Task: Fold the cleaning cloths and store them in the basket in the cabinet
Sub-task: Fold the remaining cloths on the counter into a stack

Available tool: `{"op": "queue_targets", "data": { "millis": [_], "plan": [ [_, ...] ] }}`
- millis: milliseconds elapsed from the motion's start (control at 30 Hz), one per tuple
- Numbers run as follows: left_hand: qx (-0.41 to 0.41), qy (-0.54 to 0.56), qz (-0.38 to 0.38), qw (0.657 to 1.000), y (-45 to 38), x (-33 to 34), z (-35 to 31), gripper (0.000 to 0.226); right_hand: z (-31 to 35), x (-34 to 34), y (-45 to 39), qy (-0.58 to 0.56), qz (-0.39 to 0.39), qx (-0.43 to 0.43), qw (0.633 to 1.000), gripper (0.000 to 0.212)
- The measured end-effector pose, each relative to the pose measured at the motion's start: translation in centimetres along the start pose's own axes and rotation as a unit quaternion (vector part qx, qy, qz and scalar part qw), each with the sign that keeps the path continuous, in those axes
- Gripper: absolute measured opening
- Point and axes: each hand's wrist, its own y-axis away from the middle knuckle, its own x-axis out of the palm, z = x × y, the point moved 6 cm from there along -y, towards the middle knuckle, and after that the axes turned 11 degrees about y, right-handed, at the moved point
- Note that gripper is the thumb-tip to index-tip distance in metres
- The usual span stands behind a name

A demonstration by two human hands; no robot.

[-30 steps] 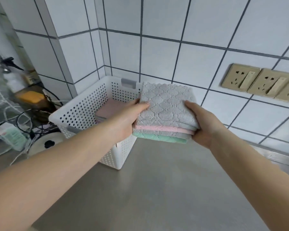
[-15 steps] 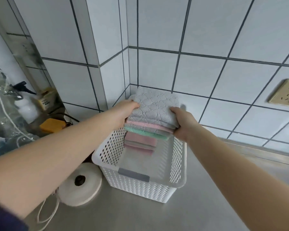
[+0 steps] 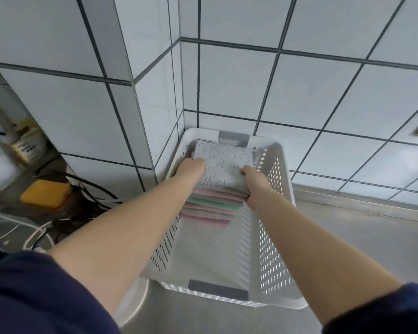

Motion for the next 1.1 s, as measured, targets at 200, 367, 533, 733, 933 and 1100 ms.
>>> {"op": "queue_targets", "data": {
  "millis": [200,367,533,733,933,1100],
  "plan": [
    [0.05,-0.064,0.0,0.997,-2.2,0.7,1.9,0.038,-1.5,1.4,-1.8,0.046,-0.014,0.001,0.999,0.039],
    [0.07,-0.142,-0.009,0.987,-3.1,1.3,2.8,0.042,-2.3,1.5,-2.5,0.064,-0.006,0.017,0.998,0.034],
    [0.377,-0.396,-0.049,0.836,0.5,3.7,-0.9,0.059,-2.0,1.2,-2.8,0.103,-0.046,-0.024,0.993,0.042],
    [0.357,-0.465,0.041,0.809,-0.6,6.8,-0.7,0.05,-1.1,2.6,-1.8,0.117,-0.033,-0.132,0.984,0.044],
    [0.279,-0.476,0.064,0.832,-2.2,5.1,1.7,0.056,-1.3,3.9,-1.9,0.146,0.056,-0.14,0.978,0.048],
    [0.263,-0.476,0.075,0.836,-2.4,4.8,1.9,0.057,-3.0,1.8,-2.6,0.001,0.009,0.012,1.0,0.064]
  ]
}}
